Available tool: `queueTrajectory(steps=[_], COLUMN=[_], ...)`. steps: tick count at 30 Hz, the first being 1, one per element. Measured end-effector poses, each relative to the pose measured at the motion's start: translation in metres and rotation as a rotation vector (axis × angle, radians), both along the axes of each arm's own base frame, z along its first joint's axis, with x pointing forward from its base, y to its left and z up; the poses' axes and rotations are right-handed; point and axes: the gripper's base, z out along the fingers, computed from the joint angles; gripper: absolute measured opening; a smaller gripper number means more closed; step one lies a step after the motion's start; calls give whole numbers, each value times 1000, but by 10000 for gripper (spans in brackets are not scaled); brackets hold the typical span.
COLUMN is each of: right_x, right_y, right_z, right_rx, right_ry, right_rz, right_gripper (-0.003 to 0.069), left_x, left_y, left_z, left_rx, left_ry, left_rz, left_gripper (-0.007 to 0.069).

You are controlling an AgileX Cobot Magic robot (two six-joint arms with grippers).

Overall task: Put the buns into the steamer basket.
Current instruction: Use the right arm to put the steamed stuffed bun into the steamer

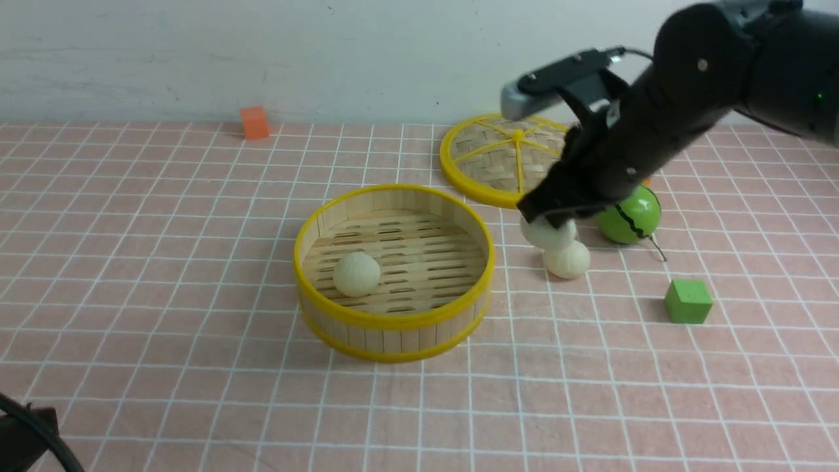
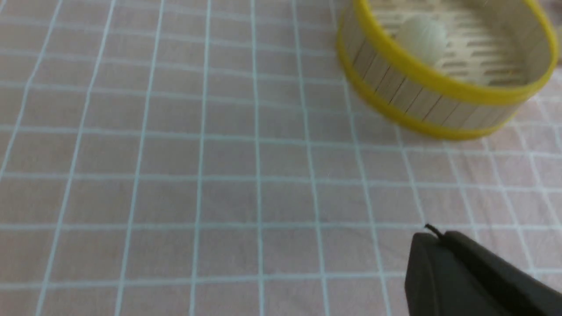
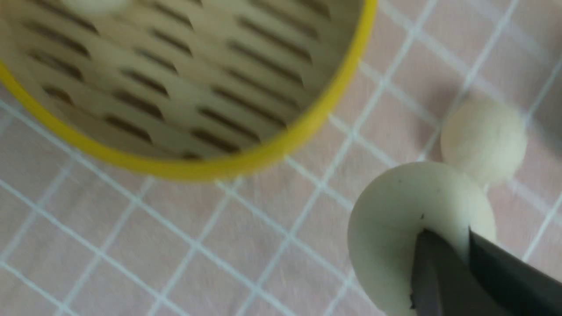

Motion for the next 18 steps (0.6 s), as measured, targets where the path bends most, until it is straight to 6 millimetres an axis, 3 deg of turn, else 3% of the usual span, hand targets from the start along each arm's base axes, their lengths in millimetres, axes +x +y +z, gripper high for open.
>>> queueTrajectory(steps=[3,6,7,9,11,13,15,18], right_x=[13,29,30,41,44,50,51,50], right_y=[39,72,73,91,95,102,103,106], right_z=[5,-24,-26,-57,-70,-101,-107,-104], right_rx=[15,-36,-41,-106,-126,-166,-173,-173], right_ry=[-64,-39,-36,8,32,98,110,118], right_rz=[85,143,144,173,179,187,189,194], right_gripper=[13,13,13,13,13,38,59,179], left_x=[0,1,1,1,1,1,1,1], left_y=[-1,0,0,0,0,0,0,0], left_z=[3,3,3,3,2,2,2,2], left_rx=[-11,-4,-4,2,3,6,6,7], left_ry=[-39,-43,-43,-44,-43,-45,-45,-45], left_rz=[-7,-5,-5,-4,-4,-4,-4,-4], left_gripper=[-13,-13,-13,-13,-13,-13,-13,-13])
